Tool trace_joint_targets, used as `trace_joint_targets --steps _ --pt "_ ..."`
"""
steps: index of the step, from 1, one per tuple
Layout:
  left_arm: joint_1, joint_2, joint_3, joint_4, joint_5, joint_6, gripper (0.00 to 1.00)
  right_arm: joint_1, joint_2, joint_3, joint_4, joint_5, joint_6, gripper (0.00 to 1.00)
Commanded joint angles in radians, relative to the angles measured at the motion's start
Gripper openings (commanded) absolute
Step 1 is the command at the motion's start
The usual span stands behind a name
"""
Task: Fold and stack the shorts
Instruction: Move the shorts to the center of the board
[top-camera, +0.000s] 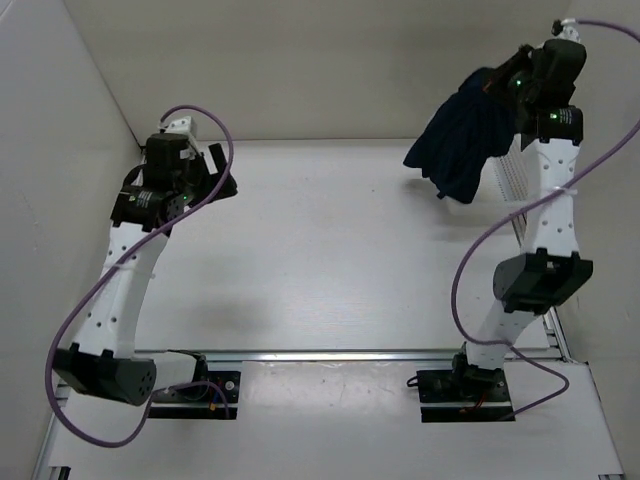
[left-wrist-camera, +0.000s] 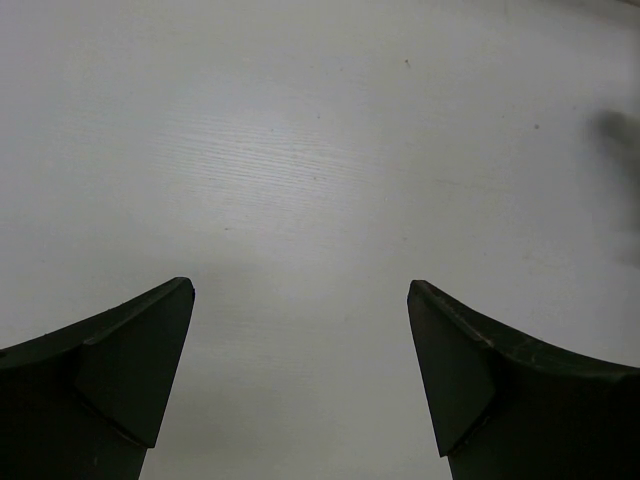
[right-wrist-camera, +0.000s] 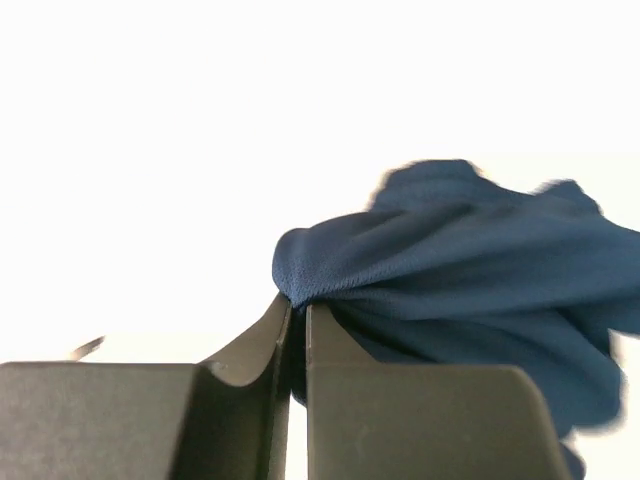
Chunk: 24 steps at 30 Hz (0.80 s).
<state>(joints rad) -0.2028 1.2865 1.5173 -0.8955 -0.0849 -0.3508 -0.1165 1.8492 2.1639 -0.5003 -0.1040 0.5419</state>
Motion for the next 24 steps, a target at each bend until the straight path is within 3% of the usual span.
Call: trace_joint_targets --steps 1,5,9,11,12,13,16,19,22,23,24 --pt "0.063 -0.070 0.032 -0.049 0.008 -0.024 0.99 0.113 -0.123 0.080 0.008 -0.132 -0.048 0.00" --pt "0.123 -0.049 0.156 -0.141 0.051 0.007 0.99 0.317 -0.244 0.021 -0.012 -0.022 -0.088 0.00" --pt "0.137 -0.010 0.221 -0.160 0.114 0.018 0.99 0.492 -0.340 -0.221 0.000 0.171 -0.099 0.01" --pt "0.137 -0.010 0.201 -0.160 0.167 0.009 0.99 0.543 -0.358 -0.401 0.000 0.162 -0.054 0.24" --pt "0.126 -0.010 0.187 -0.151 0.181 0.009 0.99 0.554 -0.370 -0.456 0.000 0.120 -0.054 0.44" --pt "0.097 -0.010 0.160 -0.151 0.192 0.009 0.99 0.580 -0.370 -0.498 -0.024 0.077 -0.054 0.71" --pt "0.040 -0.010 0.068 -0.151 0.253 0.018 0.99 0.606 -0.442 -0.626 -0.079 0.171 -0.080 0.88" --pt "-0.021 0.011 -0.035 -0.109 0.355 0.018 0.88 0.499 -0.553 -0.800 -0.080 0.172 -0.060 0.84" --pt "-0.137 0.069 -0.150 -0.076 0.349 -0.023 0.77 0.391 -0.611 -0.921 -0.089 0.098 -0.060 0.32" --pt "-0.188 0.082 -0.179 -0.065 0.331 -0.042 0.75 0.376 -0.611 -0.941 -0.089 0.054 -0.060 0.07" --pt "-0.208 0.082 -0.250 -0.034 0.311 -0.089 0.75 0.367 -0.611 -0.953 -0.089 0.029 -0.060 0.04"
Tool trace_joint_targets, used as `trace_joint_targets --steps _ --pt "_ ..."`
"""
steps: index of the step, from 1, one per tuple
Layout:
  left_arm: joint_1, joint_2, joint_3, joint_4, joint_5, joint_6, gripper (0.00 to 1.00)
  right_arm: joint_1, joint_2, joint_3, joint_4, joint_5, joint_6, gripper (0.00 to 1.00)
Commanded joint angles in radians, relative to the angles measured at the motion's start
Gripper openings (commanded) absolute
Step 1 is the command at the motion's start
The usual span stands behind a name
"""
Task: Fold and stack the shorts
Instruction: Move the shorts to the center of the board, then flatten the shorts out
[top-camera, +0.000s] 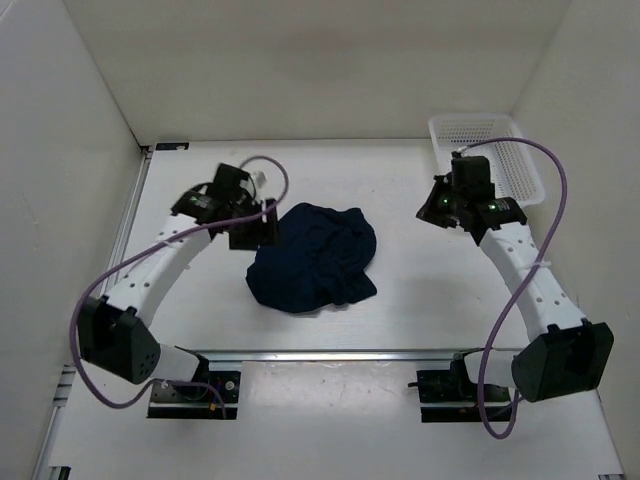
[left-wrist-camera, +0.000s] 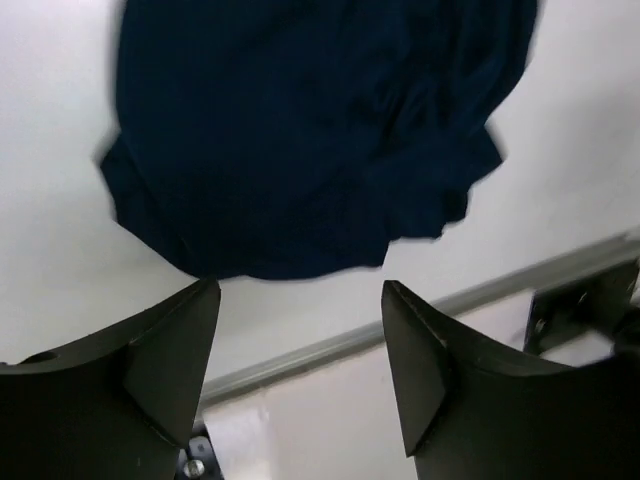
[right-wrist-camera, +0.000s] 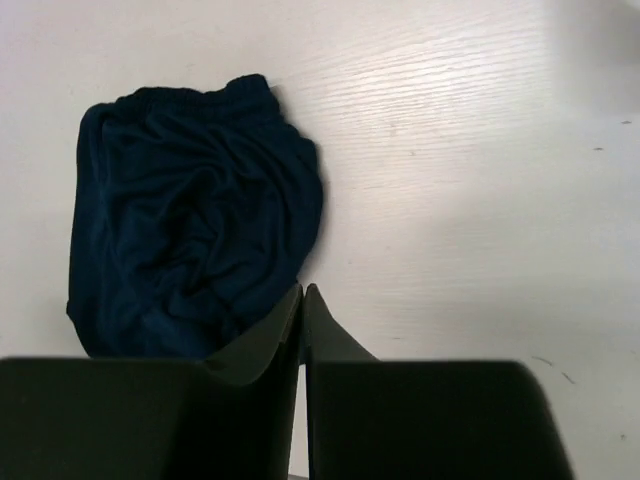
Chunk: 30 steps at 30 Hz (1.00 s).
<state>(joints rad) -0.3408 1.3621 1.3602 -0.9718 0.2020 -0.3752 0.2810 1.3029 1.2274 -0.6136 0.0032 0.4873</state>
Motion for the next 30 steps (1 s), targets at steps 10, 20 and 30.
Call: trace_joint_targets --steps 10,20,30 --pt "-0.081 0.156 -0.331 0.182 -0.064 -0.215 1.00 0.130 0.381 0.197 -0.011 -0.125 -0.082 0.88" --pt "-0.030 0.270 -0.320 0.206 -0.030 -0.169 0.10 0.176 0.835 0.552 -0.074 0.000 -0.092 0.84" --pt "0.100 0.201 -0.061 0.087 -0.018 -0.100 0.10 0.195 0.914 0.745 -0.084 -0.080 -0.067 0.00"
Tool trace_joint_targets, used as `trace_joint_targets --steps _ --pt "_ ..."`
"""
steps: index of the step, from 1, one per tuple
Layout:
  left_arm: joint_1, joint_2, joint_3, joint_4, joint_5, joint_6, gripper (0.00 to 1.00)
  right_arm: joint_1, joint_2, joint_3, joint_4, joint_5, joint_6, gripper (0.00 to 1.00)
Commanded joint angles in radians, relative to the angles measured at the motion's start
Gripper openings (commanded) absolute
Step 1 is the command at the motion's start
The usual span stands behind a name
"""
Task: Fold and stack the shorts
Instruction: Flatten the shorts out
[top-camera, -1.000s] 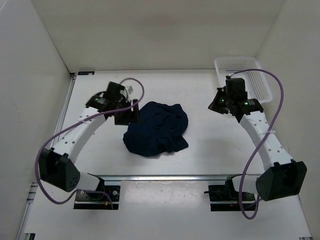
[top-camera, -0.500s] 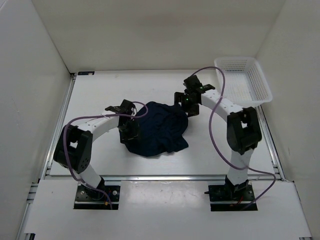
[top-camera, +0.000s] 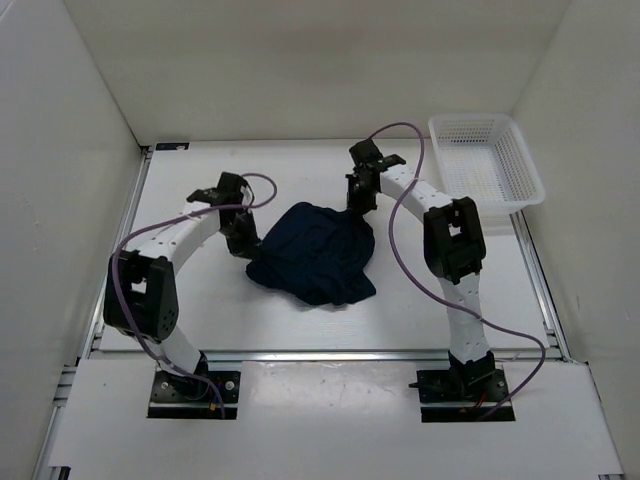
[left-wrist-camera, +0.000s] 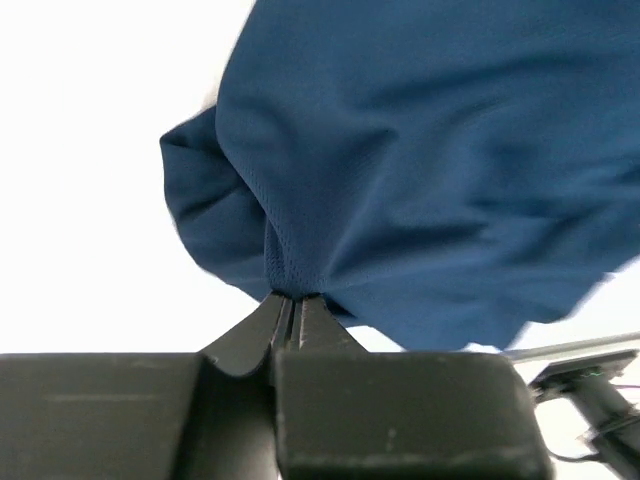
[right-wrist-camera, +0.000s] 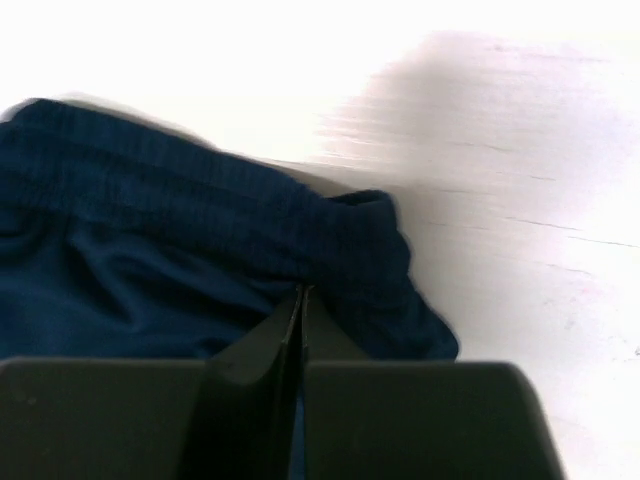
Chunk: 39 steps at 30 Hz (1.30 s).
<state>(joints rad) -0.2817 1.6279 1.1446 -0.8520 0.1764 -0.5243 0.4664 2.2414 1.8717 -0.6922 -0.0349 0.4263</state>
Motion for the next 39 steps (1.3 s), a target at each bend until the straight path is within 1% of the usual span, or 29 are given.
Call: trace_joint_targets --steps 1,2,5,6,9,10,12,15,16,18,19,20,21,22,23,24,26,27,28,29,30,31,32,33,34,35,36,37,39 --pt "0.053 -0.054 0.217 -0.095 -0.003 0.059 0.10 0.009 -0.054 0.119 -0.006 -0.042 -0.006 0.00" --pt "0.077 -0.039 0.359 -0.129 -0.014 0.069 0.10 0.009 -0.071 0.142 -0.006 -0.068 -0.006 0.00" --pt "0.111 -0.001 0.597 -0.249 -0.023 0.083 0.10 -0.001 -0.155 0.242 -0.006 -0.077 0.014 0.00" --pt "0.111 0.012 0.753 -0.277 -0.023 0.083 0.10 -0.002 -0.179 0.262 -0.006 -0.068 0.029 0.00" --pt "0.111 0.032 1.002 -0.337 -0.012 0.093 0.10 -0.025 -0.329 0.276 0.016 -0.057 0.043 0.00" --pt "0.111 0.020 1.029 -0.346 -0.012 0.093 0.10 -0.034 -0.366 0.258 0.029 -0.047 0.043 0.00" --pt "0.079 -0.019 1.038 -0.334 0.006 0.093 0.10 -0.034 -0.452 0.135 0.066 -0.027 0.043 0.00" --pt "0.047 -0.150 0.866 -0.282 0.035 0.093 0.10 -0.034 -0.664 -0.099 0.187 0.018 0.009 0.00" --pt "0.023 -0.242 0.707 -0.257 0.049 0.080 0.10 -0.016 -0.781 -0.300 0.259 0.045 -0.009 0.00" --pt "-0.007 -0.351 0.507 -0.145 0.096 0.049 0.11 0.023 -0.955 -0.533 0.334 0.168 -0.067 0.00" --pt "-0.042 -0.458 0.401 -0.101 0.116 0.028 0.23 0.032 -1.001 -0.640 0.353 0.206 -0.076 0.01" --pt "-0.057 -0.503 0.194 -0.061 0.138 -0.024 0.68 0.032 -1.040 -0.825 0.353 0.255 -0.077 0.11" --pt "-0.069 -0.535 0.106 -0.030 0.159 -0.042 0.89 0.043 -1.096 -0.901 0.333 0.306 -0.042 0.32" --pt "-0.080 -0.555 0.036 -0.015 0.160 -0.058 0.98 0.029 -1.118 -0.957 0.303 0.376 -0.008 0.68" --pt "-0.080 -0.556 -0.047 -0.015 0.160 -0.059 1.00 0.020 -1.159 -1.030 0.240 0.394 0.023 0.80" --pt "-0.080 -0.556 -0.068 -0.015 0.144 -0.059 1.00 0.006 -1.181 -1.054 0.218 0.406 0.082 0.85" --pt "-0.068 -0.527 -0.059 -0.024 0.094 -0.059 0.98 0.006 -1.223 -1.079 0.203 0.418 0.130 0.86" --pt "-0.059 -0.508 -0.045 -0.024 0.051 -0.049 0.90 -0.003 -1.236 -1.079 0.203 0.432 0.144 0.84" --pt "-0.047 -0.487 -0.027 -0.033 0.029 -0.049 0.60 -0.003 -1.237 -1.059 0.203 0.432 0.153 0.77" --pt "-0.021 -0.430 0.018 -0.044 0.008 -0.039 0.44 -0.003 -1.211 -1.036 0.203 0.432 0.164 0.50" --pt "-0.010 -0.395 0.042 -0.053 -0.014 -0.039 0.31 -0.003 -1.183 -1.007 0.189 0.432 0.164 0.33" --pt "-0.001 -0.358 0.065 -0.062 -0.068 -0.039 0.16 -0.003 -1.148 -0.931 0.177 0.419 0.155 0.20" --pt "0.019 -0.280 0.088 -0.074 -0.086 -0.039 0.12 -0.003 -1.066 -0.889 0.165 0.397 0.144 0.06" --pt "0.030 -0.242 0.124 -0.074 -0.097 -0.039 0.12 -0.003 -1.019 -0.849 0.164 0.362 0.126 0.06" --pt "0.042 -0.206 0.138 -0.084 -0.097 -0.039 0.15 -0.003 -0.973 -0.808 0.151 0.324 0.089 0.06" --pt "0.068 -0.141 0.148 -0.084 -0.097 -0.039 0.24 -0.003 -0.885 -0.724 0.151 0.294 0.075 0.24" --pt "0.082 -0.110 0.168 -0.084 -0.097 -0.039 0.47 -0.003 -0.838 -0.677 0.125 0.229 0.062 0.39" --pt "0.096 -0.083 0.168 -0.084 -0.097 -0.039 0.65 -0.003 -0.795 -0.630 0.111 0.210 0.043 0.50" --pt "0.136 -0.027 0.178 -0.084 -0.097 -0.039 0.88 -0.003 -0.668 -0.491 0.082 0.158 0.016 0.80"
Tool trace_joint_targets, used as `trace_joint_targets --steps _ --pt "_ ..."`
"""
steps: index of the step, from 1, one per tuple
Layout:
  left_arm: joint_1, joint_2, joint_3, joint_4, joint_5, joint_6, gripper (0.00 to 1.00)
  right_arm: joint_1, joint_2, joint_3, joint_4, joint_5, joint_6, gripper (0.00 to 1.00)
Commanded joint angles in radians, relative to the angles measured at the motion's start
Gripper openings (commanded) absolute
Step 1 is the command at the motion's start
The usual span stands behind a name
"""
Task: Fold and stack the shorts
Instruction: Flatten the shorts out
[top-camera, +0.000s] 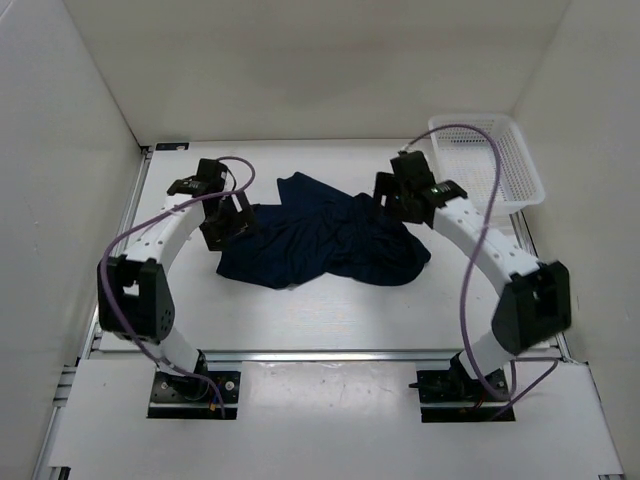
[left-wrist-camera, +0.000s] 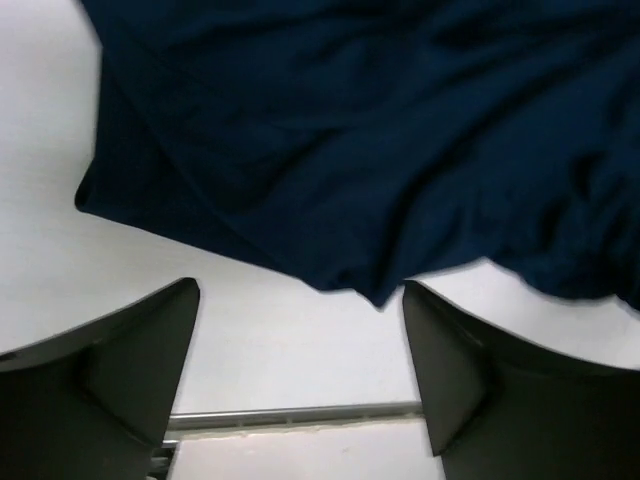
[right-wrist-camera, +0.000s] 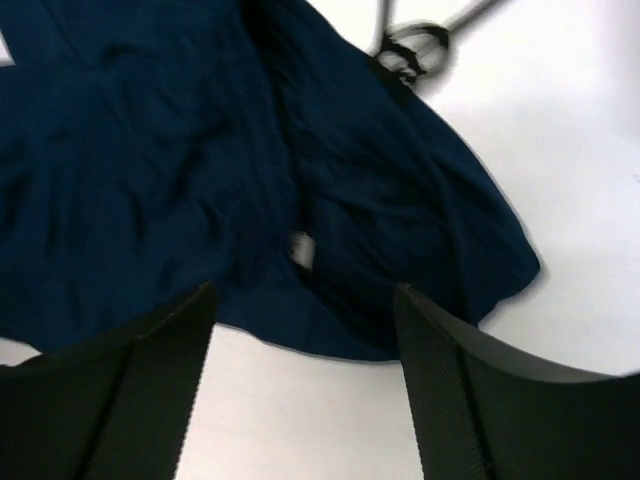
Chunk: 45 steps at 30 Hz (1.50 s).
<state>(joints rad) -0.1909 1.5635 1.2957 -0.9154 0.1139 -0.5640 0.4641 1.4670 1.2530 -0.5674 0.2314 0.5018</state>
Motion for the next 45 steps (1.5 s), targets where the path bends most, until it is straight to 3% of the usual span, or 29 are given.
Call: trace_joint_targets --steps 1,4,10,15,18,19,20,21,22,24,25,33,37,41,44,45 --pt "0.060 0.050 0.014 -0.020 -0.025 0.001 0.97 0.010 0.189 0.173 -0.043 -0.119 -0.081 0.82" --pt "0.119 0.092 -0.033 0.016 0.033 -0.008 0.97 0.010 0.350 0.326 -0.066 -0.139 -0.101 0.82" --pt "0.146 0.214 -0.033 0.062 0.043 -0.028 0.97 -0.019 0.599 0.534 -0.080 -0.214 -0.106 0.72" --pt "0.156 0.309 0.007 0.062 0.043 -0.028 0.84 -0.028 0.748 0.687 -0.104 -0.227 -0.106 0.64" --pt "0.165 0.339 0.028 0.062 0.033 -0.028 0.72 -0.038 0.808 0.735 -0.115 -0.227 -0.106 0.57" --pt "0.165 0.354 0.042 0.062 0.033 -0.028 0.64 -0.038 0.822 0.768 -0.115 -0.242 -0.106 0.49" --pt "0.165 0.369 0.042 0.062 0.033 -0.028 0.43 -0.038 0.834 0.786 -0.126 -0.251 -0.106 0.43" --pt "0.165 0.369 0.057 0.062 0.033 -0.028 0.30 -0.038 0.855 0.801 -0.126 -0.251 -0.117 0.35" --pt "0.174 0.381 0.066 0.062 0.049 -0.028 0.15 -0.038 0.855 0.818 -0.126 -0.262 -0.117 0.13" --pt "0.183 0.391 0.097 0.062 0.072 -0.019 0.10 -0.048 0.865 0.853 -0.140 -0.273 -0.117 0.00" --pt "0.183 0.391 0.112 0.062 0.072 -0.019 0.10 -0.048 0.865 0.865 -0.140 -0.282 -0.117 0.00" --pt "0.225 0.369 0.448 -0.081 0.063 -0.001 0.10 -0.110 0.690 1.034 -0.140 -0.382 -0.129 0.00" --pt "0.252 0.313 0.583 -0.141 0.081 0.000 0.10 -0.153 0.512 1.001 -0.121 -0.426 -0.203 0.00" --pt "0.275 0.178 0.525 -0.151 0.090 0.000 0.10 -0.199 0.169 0.652 -0.014 -0.435 -0.275 0.00" --pt "0.275 0.032 0.343 -0.105 0.081 0.000 0.10 -0.199 -0.077 0.303 0.034 -0.381 -0.330 0.00" --pt "0.275 -0.043 0.220 -0.090 0.081 0.000 0.10 -0.199 -0.144 0.210 0.056 -0.370 -0.330 0.00"
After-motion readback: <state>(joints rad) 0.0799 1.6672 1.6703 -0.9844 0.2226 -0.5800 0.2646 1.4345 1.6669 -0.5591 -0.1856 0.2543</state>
